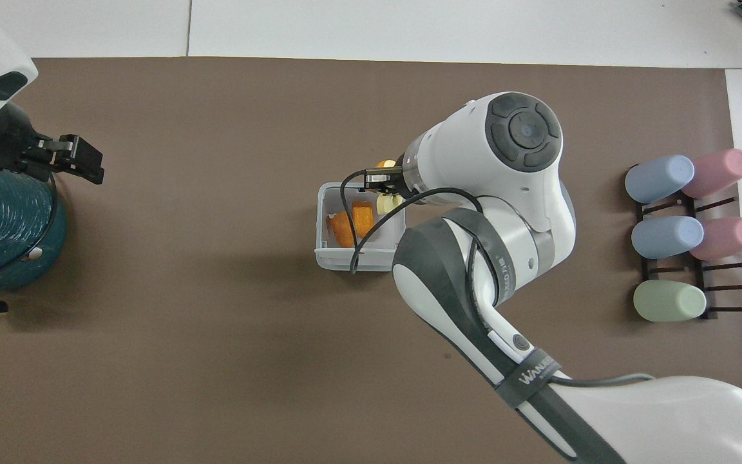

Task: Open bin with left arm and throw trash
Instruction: 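Drop the yellow piece into the bin with the right gripper while the left gripper withdraws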

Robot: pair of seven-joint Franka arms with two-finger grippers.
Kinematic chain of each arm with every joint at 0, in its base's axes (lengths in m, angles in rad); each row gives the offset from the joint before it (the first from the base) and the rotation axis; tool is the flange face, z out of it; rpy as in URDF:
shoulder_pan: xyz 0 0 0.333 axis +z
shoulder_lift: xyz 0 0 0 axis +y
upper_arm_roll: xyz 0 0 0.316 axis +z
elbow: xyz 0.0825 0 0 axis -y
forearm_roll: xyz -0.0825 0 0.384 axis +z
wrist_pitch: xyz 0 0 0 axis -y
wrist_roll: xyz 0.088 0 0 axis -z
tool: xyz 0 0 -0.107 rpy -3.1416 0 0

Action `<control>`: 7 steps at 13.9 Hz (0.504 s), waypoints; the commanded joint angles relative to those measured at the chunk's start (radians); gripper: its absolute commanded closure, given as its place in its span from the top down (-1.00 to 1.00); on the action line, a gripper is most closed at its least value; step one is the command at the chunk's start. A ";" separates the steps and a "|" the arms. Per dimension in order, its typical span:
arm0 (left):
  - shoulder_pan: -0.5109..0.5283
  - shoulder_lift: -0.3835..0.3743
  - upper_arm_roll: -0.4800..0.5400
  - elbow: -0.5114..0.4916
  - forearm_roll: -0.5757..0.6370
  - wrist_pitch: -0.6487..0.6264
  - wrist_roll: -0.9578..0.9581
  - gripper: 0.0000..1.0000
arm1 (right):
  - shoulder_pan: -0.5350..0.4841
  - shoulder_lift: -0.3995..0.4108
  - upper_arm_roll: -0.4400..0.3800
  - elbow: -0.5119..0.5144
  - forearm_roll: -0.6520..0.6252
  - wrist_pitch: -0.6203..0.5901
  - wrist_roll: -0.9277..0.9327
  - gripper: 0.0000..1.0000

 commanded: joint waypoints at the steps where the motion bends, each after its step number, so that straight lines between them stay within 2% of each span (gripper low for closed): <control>1: -0.001 -0.097 0.003 -0.161 0.020 0.059 0.014 0.71 | -0.008 0.001 0.009 -0.018 0.024 -0.008 0.026 -1.00; 2: -0.003 -0.109 0.003 -0.186 0.020 0.082 0.014 0.71 | -0.009 -0.001 0.009 -0.020 0.029 -0.008 0.026 -0.97; 3: -0.003 -0.114 0.002 -0.201 0.020 0.096 0.014 0.74 | -0.009 -0.001 0.009 -0.025 0.032 -0.007 0.026 -0.71; 4: -0.003 -0.116 0.002 -0.204 0.020 0.102 0.014 0.76 | -0.008 -0.001 0.009 -0.028 0.033 -0.005 0.026 -0.34; 6: -0.001 -0.116 0.002 -0.204 0.020 0.107 0.014 0.78 | -0.008 -0.001 0.009 -0.031 0.033 -0.001 0.026 0.59; 7: -0.001 -0.116 0.003 -0.204 0.020 0.108 0.014 0.79 | -0.006 -0.001 0.009 -0.031 0.033 0.005 0.028 1.00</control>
